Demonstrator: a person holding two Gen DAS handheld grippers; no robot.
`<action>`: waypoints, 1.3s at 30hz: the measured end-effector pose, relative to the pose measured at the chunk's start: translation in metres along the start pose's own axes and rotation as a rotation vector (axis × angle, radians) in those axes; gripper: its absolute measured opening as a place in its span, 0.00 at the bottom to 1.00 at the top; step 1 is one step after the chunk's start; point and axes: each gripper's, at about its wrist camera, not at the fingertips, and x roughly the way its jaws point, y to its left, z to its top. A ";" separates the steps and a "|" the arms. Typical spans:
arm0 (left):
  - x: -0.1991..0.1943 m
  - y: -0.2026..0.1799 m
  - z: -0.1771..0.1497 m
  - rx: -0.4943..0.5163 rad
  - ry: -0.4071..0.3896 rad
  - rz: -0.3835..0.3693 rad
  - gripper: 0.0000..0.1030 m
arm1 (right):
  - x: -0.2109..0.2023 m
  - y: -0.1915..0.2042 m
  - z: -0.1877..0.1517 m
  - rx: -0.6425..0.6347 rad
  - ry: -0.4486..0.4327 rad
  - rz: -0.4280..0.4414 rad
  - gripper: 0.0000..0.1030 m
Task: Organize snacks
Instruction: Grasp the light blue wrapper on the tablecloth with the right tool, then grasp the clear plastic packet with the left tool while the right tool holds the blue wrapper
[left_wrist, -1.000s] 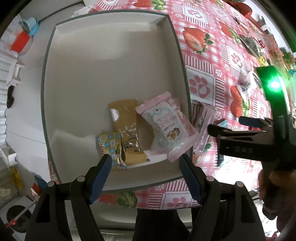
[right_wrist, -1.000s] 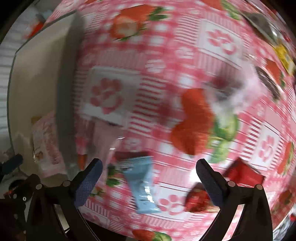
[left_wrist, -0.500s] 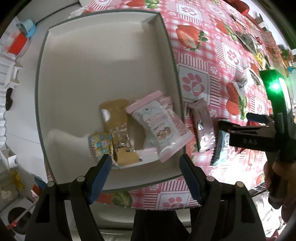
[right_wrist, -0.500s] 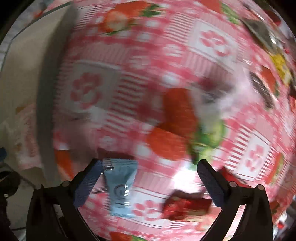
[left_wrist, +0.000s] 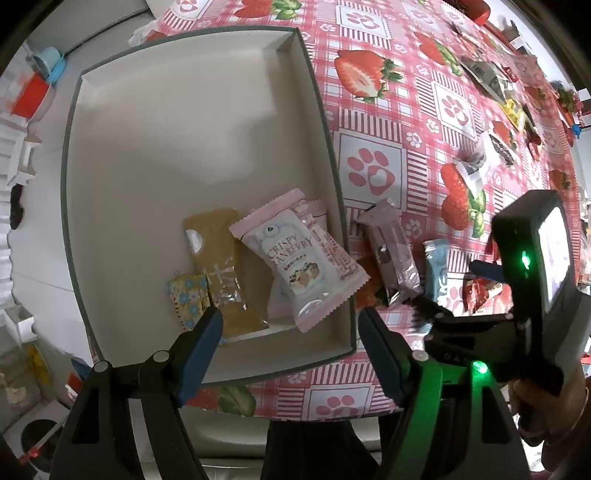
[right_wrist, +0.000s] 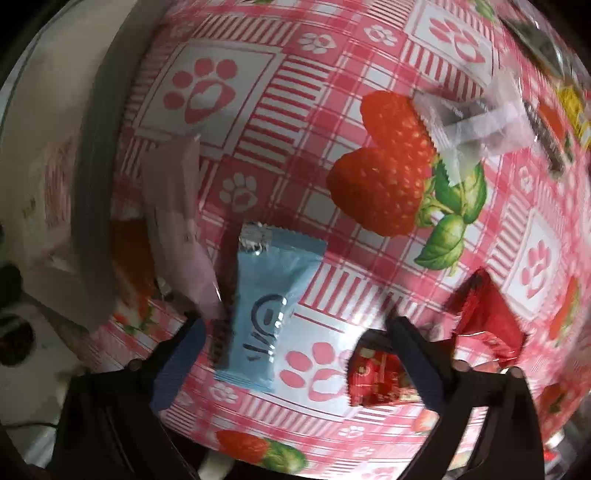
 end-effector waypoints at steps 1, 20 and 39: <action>0.000 -0.001 0.001 0.002 0.000 0.000 0.77 | -0.002 0.006 -0.002 -0.018 -0.015 -0.009 0.74; -0.026 -0.093 0.030 0.193 -0.073 -0.026 0.77 | -0.050 -0.127 -0.018 0.324 -0.149 0.293 0.24; 0.052 -0.236 0.119 0.447 -0.096 0.104 0.76 | -0.075 -0.226 -0.061 0.508 -0.149 0.332 0.24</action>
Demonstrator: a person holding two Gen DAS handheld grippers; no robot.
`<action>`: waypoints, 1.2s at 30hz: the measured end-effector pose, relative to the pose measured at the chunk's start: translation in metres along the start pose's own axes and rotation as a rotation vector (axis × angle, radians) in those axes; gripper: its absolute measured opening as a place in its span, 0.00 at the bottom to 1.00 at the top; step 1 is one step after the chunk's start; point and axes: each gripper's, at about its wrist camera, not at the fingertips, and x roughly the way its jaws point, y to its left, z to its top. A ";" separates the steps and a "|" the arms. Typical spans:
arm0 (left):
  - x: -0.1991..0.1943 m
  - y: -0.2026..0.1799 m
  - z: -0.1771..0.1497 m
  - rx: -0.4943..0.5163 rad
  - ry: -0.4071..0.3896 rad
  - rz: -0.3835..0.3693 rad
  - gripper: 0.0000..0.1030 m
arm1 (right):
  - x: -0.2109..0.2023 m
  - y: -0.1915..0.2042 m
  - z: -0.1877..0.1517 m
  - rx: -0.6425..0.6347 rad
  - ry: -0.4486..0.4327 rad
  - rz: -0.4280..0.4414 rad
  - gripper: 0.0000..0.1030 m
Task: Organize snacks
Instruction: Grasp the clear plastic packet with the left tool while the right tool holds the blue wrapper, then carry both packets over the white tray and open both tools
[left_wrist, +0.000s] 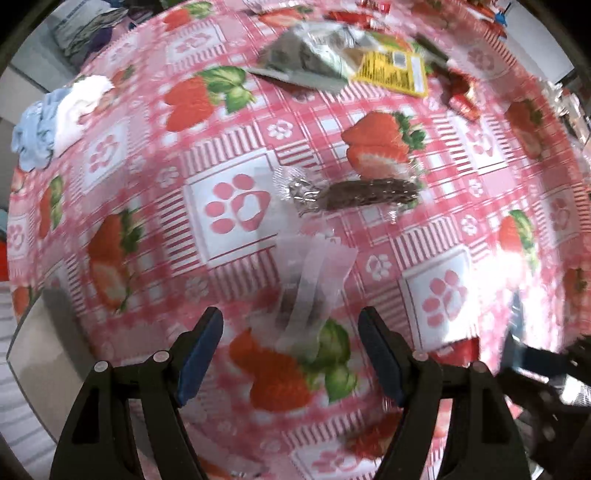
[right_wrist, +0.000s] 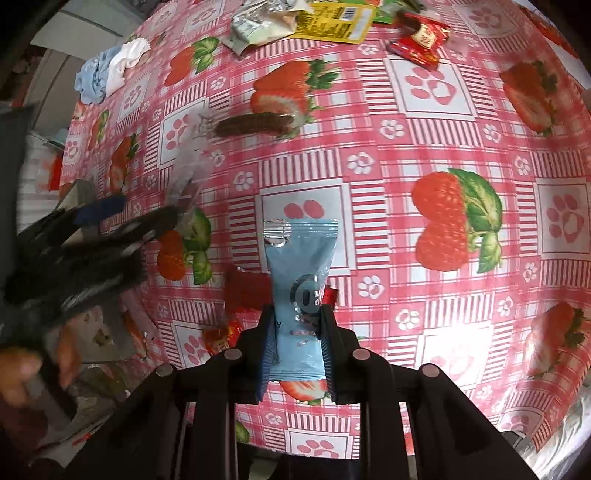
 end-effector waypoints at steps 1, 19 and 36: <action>0.007 -0.001 0.002 0.001 0.016 0.002 0.76 | -0.002 -0.003 -0.002 0.004 -0.001 0.003 0.24; -0.011 0.023 -0.013 -0.009 -0.002 -0.080 0.30 | -0.001 -0.002 -0.013 0.018 0.010 -0.006 0.24; -0.078 0.115 -0.091 -0.235 -0.085 -0.078 0.30 | 0.004 0.123 0.020 -0.195 -0.007 -0.002 0.24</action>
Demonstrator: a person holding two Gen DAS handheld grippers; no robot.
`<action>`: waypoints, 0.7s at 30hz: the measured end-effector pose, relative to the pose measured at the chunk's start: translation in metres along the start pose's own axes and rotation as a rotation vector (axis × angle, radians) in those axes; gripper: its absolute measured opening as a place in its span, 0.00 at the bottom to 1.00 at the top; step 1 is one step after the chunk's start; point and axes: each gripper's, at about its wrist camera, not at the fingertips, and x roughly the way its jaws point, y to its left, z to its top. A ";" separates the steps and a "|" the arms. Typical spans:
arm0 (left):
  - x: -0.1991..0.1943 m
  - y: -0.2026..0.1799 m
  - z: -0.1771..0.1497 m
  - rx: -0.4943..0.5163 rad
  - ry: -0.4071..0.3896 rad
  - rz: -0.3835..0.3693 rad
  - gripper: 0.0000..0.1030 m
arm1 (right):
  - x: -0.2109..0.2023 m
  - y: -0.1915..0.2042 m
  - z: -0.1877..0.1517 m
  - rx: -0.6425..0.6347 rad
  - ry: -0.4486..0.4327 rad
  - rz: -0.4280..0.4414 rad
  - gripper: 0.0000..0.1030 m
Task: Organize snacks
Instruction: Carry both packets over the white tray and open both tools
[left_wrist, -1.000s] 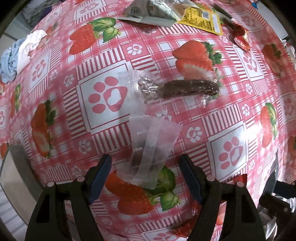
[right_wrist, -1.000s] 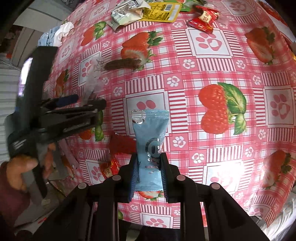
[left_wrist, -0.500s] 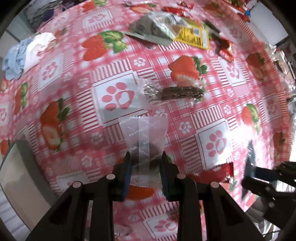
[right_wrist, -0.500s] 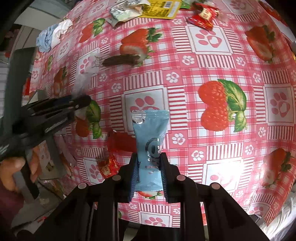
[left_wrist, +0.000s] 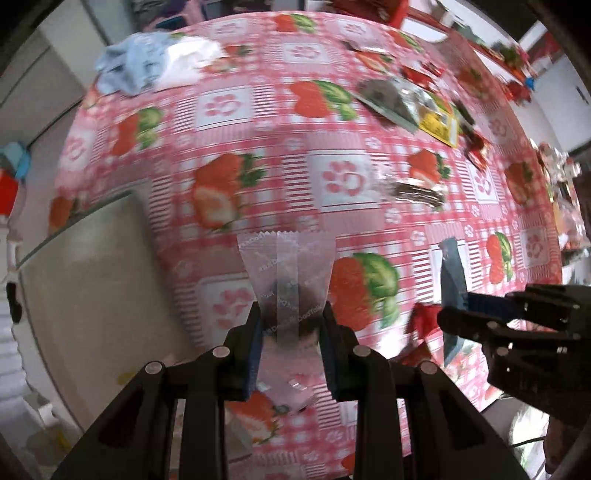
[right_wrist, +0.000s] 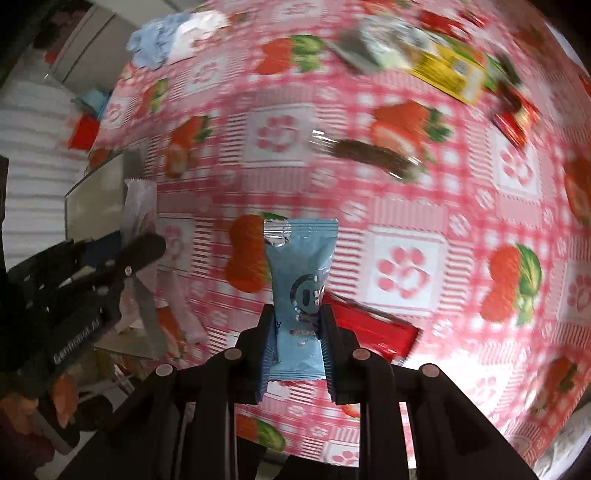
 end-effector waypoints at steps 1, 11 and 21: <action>-0.003 0.007 -0.002 -0.014 -0.003 -0.001 0.30 | 0.001 0.010 0.004 -0.020 0.000 0.000 0.24; -0.026 0.074 -0.029 -0.163 -0.043 0.009 0.30 | 0.016 0.096 0.020 -0.190 0.017 0.002 0.24; -0.025 0.126 -0.057 -0.265 -0.023 0.031 0.30 | 0.040 0.173 0.026 -0.337 0.054 0.010 0.24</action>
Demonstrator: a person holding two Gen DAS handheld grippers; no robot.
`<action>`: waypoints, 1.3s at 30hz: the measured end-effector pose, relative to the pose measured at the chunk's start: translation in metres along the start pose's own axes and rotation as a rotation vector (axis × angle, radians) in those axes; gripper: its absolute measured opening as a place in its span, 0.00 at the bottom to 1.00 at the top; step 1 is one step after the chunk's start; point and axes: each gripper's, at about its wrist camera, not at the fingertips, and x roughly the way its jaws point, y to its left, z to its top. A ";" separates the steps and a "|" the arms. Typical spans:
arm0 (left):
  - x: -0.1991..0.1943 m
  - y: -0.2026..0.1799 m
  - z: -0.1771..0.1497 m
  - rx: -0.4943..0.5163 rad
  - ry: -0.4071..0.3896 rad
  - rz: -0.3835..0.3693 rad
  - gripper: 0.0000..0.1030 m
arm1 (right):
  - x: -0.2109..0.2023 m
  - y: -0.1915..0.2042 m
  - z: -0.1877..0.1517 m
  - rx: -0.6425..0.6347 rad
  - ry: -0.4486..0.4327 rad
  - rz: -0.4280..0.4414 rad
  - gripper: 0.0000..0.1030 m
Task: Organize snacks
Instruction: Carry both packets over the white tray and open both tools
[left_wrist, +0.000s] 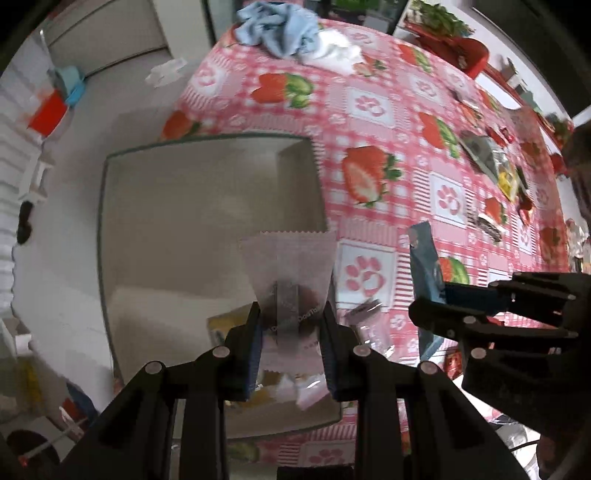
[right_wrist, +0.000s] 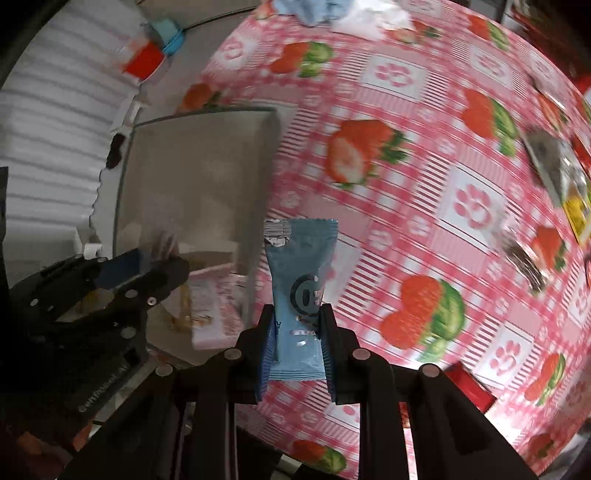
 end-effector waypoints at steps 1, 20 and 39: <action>0.001 0.004 -0.001 -0.007 0.003 0.001 0.30 | 0.002 0.006 0.003 -0.011 0.003 0.002 0.24; 0.024 0.058 -0.028 -0.117 0.081 0.037 0.30 | 0.053 0.067 0.044 -0.102 0.078 0.016 0.24; 0.029 0.072 -0.038 -0.116 0.075 0.072 0.70 | 0.101 0.096 0.064 -0.126 0.146 -0.022 0.36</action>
